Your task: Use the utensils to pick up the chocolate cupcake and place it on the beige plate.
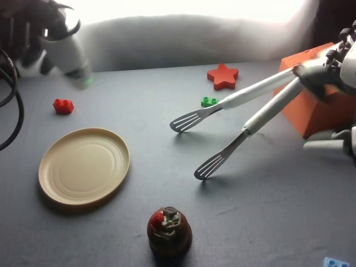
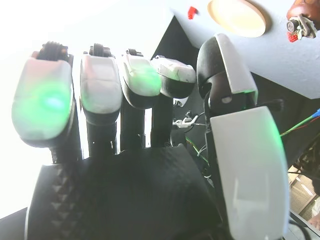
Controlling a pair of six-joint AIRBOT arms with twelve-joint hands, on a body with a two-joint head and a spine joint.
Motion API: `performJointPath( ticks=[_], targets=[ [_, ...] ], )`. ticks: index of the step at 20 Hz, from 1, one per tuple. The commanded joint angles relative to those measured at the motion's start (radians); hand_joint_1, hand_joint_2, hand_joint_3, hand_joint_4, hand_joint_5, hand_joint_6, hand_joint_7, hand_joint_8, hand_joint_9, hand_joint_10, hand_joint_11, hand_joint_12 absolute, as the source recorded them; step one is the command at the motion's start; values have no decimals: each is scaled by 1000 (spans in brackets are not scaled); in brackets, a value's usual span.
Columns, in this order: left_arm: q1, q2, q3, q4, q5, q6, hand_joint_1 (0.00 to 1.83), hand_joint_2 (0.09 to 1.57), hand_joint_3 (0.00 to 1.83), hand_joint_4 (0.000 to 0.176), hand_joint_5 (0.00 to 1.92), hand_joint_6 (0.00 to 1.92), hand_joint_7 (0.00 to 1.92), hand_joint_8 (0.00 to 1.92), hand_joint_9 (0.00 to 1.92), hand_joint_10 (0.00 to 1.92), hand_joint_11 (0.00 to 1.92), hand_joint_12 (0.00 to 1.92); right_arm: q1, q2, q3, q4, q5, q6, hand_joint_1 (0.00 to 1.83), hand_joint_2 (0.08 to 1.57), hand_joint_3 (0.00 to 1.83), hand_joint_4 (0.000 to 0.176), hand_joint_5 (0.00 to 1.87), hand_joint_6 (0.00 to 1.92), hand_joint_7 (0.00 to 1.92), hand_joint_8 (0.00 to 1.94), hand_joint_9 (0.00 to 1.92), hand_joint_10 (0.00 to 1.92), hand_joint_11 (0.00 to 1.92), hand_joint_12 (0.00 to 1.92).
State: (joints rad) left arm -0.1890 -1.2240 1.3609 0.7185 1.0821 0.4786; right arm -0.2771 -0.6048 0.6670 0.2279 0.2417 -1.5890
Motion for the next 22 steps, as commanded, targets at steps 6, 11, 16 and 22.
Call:
performJointPath(
  ticks=[6,11,16,22],
  targets=[
    [-2,7,4,70,-33,18,282,1089,5,0,51,0,33,0,30,0,0,111,-1,2,-1,-9,129,-11,327,1026,0,0,127,2,135,2,124,3,0,403],
    [1,6,5,70,-33,14,350,1069,0,0,117,4,111,3,103,4,0,318,16,-67,81,45,90,-43,253,1047,5,0,93,3,106,3,102,2,0,326],
    [3,3,7,67,-35,9,321,1080,2,0,96,0,96,0,80,0,0,240,142,-206,233,45,-107,33,274,1023,0,0,106,0,119,0,113,0,0,397],
    [7,-1,9,68,-43,9,288,1080,2,0,98,2,100,1,78,0,0,230,248,-347,389,46,-310,157,337,978,0,0,62,4,87,3,88,4,0,265]
  ],
)
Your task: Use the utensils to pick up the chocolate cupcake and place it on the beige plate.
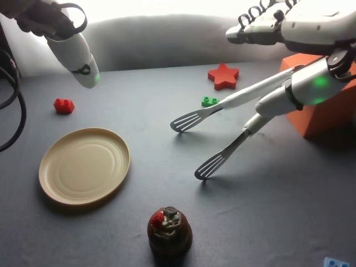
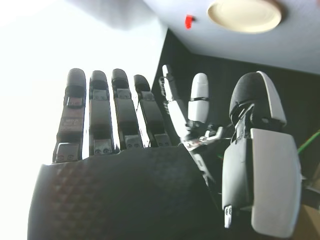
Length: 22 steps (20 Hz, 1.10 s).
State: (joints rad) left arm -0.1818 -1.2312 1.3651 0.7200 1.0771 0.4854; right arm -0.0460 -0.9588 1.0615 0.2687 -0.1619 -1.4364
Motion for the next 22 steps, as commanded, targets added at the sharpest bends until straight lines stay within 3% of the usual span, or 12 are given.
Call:
performJointPath(
  ticks=[1,4,7,9,10,14,19,22],
  targets=[
    [-1,6,5,66,-38,3,294,1080,1,0,97,2,99,0,75,0,0,203,24,-20,18,5,70,5,339,992,1,0,30,5,53,5,58,5,0,159],
    [-1,5,5,67,-38,3,297,1072,0,0,86,1,74,1,80,1,0,244,38,-68,72,6,17,52,454,973,0,0,26,0,50,0,59,0,0,161],
    [-7,5,6,67,-32,5,310,1068,0,0,89,1,96,6,89,2,0,274,40,-94,93,6,5,54,716,978,1,0,56,7,75,5,74,5,0,229],
    [-8,5,5,68,-26,6,309,1068,0,0,88,1,106,9,97,5,0,278,36,-102,93,6,18,20,748,992,5,0,64,6,78,3,68,1,0,207],
    [-9,4,5,69,-24,7,291,1072,1,0,87,0,102,6,99,5,0,282,32,-108,97,6,24,12,764,1015,10,0,33,5,43,5,24,3,0,87],
    [-13,7,3,69,-7,18,302,1082,1,0,76,1,91,2,91,4,0,270,4,-140,133,6,17,33,846,1035,6,0,2,0,18,0,2,0,0,6],
    [-18,7,0,68,11,17,256,1093,1,0,74,4,91,4,88,3,0,222,-29,-195,206,7,16,62,964,1044,4,0,0,0,0,0,0,0,0,0],
    [-22,8,-2,68,25,10,255,1093,1,0,91,1,110,2,108,1,0,277,-46,-239,261,7,11,62,940,1040,1,0,0,0,0,0,0,0,0,0]
  ],
)
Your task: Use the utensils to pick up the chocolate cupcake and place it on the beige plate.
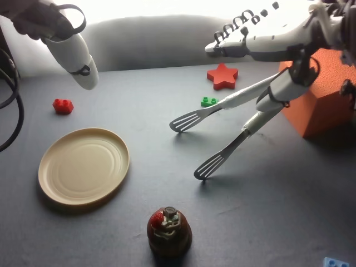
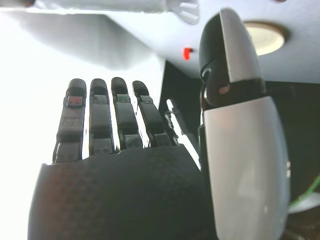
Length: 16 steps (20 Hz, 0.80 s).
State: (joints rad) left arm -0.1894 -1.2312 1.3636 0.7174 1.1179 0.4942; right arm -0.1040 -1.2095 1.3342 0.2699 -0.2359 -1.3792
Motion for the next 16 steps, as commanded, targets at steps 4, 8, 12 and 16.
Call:
performJointPath(
  ticks=[4,8,12,16],
  targets=[
    [-13,9,-8,85,-4,-14,265,1091,0,0,64,1,89,1,91,1,0,227,-14,-17,36,6,49,41,970,1031,0,0,0,0,0,0,0,0,0,0],
    [-15,10,-11,110,14,-28,247,1094,1,0,79,2,99,2,99,2,0,228,-10,-18,35,6,46,47,976,1008,0,0,0,0,0,0,0,0,0,0],
    [-17,12,-12,118,25,-38,284,1084,0,0,80,1,101,1,105,3,0,231,2,-13,34,6,24,73,951,1014,0,0,0,0,0,0,0,0,0,0],
    [-18,12,-13,118,25,-40,237,1102,2,0,54,3,84,2,82,2,0,169,11,-1,29,6,11,76,935,1019,0,0,0,0,0,0,0,0,0,0]
  ],
)
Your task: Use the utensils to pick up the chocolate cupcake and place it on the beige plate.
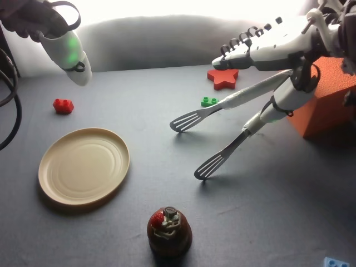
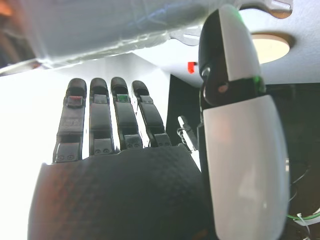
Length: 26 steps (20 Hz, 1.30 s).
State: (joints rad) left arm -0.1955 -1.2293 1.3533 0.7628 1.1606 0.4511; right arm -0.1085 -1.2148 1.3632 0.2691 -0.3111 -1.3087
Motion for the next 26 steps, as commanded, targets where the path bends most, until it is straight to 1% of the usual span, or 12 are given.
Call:
performJointPath(
  ticks=[1,3,5,6,7,9,11,14,17,19,20,26],
  targets=[
    [-12,10,-3,72,-18,3,247,1102,1,0,58,3,86,2,84,2,0,184,15,6,-2,7,80,5,939,1014,0,0,0,0,0,0,0,0,0,0],
    [-12,10,-3,72,-15,3,272,1093,0,0,78,4,95,1,95,2,0,234,13,10,-7,4,69,8,911,1033,4,0,0,0,0,0,0,0,0,0],
    [-13,10,-4,72,-9,1,266,1097,1,0,74,1,85,3,85,4,0,202,2,17,-28,-87,113,8,936,1024,0,0,0,0,0,0,0,0,0,0],
    [-13,10,-4,72,-9,0,265,1092,0,0,90,2,104,3,105,4,0,252,-5,21,-39,-121,131,8,892,1035,5,0,0,0,0,0,0,0,0,0],
    [-14,10,-3,72,-8,0,265,1092,0,0,90,2,104,3,105,4,0,252,-15,24,-47,-127,138,8,892,1035,5,0,0,0,0,0,0,0,0,0],
    [-14,10,-4,72,-8,0,289,1088,0,0,83,0,101,1,103,1,0,244,-43,28,-61,-131,150,7,883,1034,3,0,0,0,0,0,0,0,0,0],
    [-15,11,-4,72,-8,0,251,1097,3,0,61,0,88,0,98,2,0,229,-60,29,-63,-133,168,7,918,1021,0,0,0,0,0,0,0,0,0,0],
    [-15,11,-4,72,-8,-2,276,1093,0,0,64,0,90,1,104,1,0,229,-77,27,-63,-133,225,-33,909,1018,0,0,0,0,0,0,0,0,0,0],
    [-16,11,-3,72,-9,-5,267,1091,0,0,96,5,116,5,118,3,0,302,-103,22,-63,-134,260,-64,851,1032,3,0,0,0,0,0,0,0,0,0],
    [-17,11,-4,72,-9,-12,261,1089,0,0,108,6,123,4,123,3,0,324,-115,21,-63,-134,275,-69,878,1013,0,0,0,0,0,0,0,0,0,0],
    [-16,12,-5,72,-14,-23,279,1097,1,0,74,1,83,2,84,1,0,223,-125,21,-63,-134,294,-80,897,1024,0,0,0,0,0,0,0,0,0,0],
    [-9,15,-12,89,-37,-92,279,1094,0,0,113,3,135,4,132,5,0,336,-162,18,-62,-134,343,-95,947,982,0,0,0,0,0,0,0,0,0,0]
  ],
)
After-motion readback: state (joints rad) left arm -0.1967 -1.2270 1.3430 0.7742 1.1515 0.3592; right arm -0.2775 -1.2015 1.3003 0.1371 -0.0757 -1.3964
